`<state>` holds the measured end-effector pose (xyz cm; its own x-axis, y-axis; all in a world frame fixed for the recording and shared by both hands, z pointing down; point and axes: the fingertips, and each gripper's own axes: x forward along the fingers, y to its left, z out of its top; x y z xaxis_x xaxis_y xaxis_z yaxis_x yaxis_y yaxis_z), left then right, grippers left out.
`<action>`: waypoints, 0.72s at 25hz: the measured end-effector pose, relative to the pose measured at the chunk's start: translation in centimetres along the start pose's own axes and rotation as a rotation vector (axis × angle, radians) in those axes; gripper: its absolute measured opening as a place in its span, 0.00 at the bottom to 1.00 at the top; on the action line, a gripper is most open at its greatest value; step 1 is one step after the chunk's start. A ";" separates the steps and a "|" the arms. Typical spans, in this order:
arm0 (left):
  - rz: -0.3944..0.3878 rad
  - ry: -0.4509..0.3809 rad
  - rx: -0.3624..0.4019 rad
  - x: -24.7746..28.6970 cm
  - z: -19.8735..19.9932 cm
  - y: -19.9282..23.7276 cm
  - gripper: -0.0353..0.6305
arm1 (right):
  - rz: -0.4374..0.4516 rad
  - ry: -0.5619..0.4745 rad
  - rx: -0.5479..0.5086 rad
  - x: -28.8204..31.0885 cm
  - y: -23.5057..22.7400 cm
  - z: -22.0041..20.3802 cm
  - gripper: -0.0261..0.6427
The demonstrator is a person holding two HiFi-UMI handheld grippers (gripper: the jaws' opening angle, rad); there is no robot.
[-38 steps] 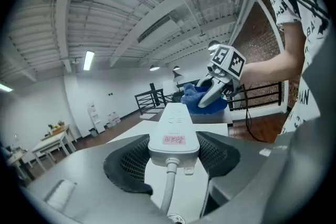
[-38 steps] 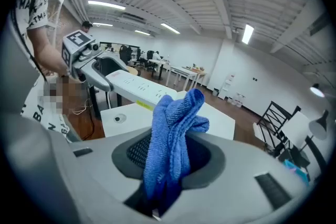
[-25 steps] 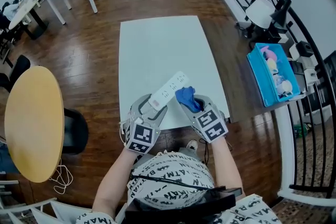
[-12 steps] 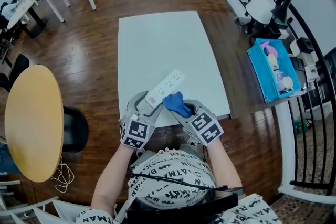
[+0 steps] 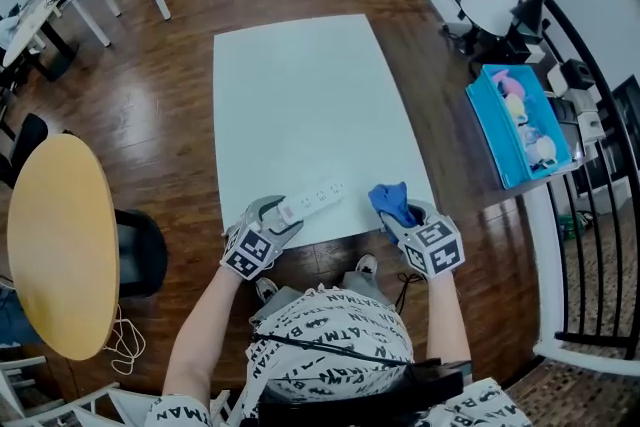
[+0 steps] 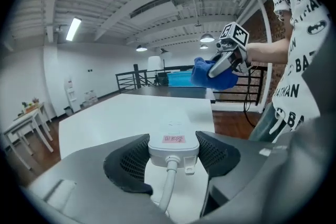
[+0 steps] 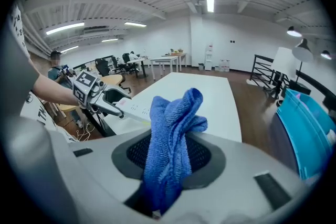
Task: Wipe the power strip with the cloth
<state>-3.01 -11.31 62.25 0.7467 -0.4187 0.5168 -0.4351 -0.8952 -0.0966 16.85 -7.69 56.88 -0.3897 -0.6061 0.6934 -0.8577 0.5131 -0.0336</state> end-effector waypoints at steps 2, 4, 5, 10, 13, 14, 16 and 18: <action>-0.056 0.014 0.013 1.2 -0.6 -1.0 0.47 | -0.007 0.010 0.023 0.1 -0.2 -0.9 0.24; -0.101 0.040 0.030 2.2 -1.3 -1.7 0.47 | -0.006 0.018 0.040 0.3 -0.1 -1.5 0.24; -0.121 0.052 0.042 2.7 -1.6 -2.0 0.47 | -0.005 0.024 0.043 0.4 0.0 -1.8 0.24; -0.192 0.076 0.066 4.1 -2.0 -2.2 0.47 | -0.003 0.054 0.026 1.0 0.5 -2.2 0.24; -0.218 0.118 0.093 4.3 -3.0 -2.1 0.47 | 0.009 0.064 0.024 1.5 0.6 -2.1 0.24; -0.224 0.139 0.106 4.5 -3.5 -2.0 0.47 | 0.012 0.068 0.024 1.6 0.5 -2.0 0.24; -0.231 0.195 0.138 5.0 -4.9 -1.8 0.48 | 0.018 0.074 0.023 1.8 0.4 -1.9 0.24; -0.238 0.260 0.173 5.5 -6.4 -1.7 0.47 | 0.026 0.083 0.015 2.1 0.5 -1.9 0.24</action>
<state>-1.36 -11.10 70.74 0.6541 -0.1636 0.7385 -0.1571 -0.9844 -0.0789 16.28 -7.57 59.69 -0.3830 -0.5400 0.7495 -0.8530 0.5181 -0.0627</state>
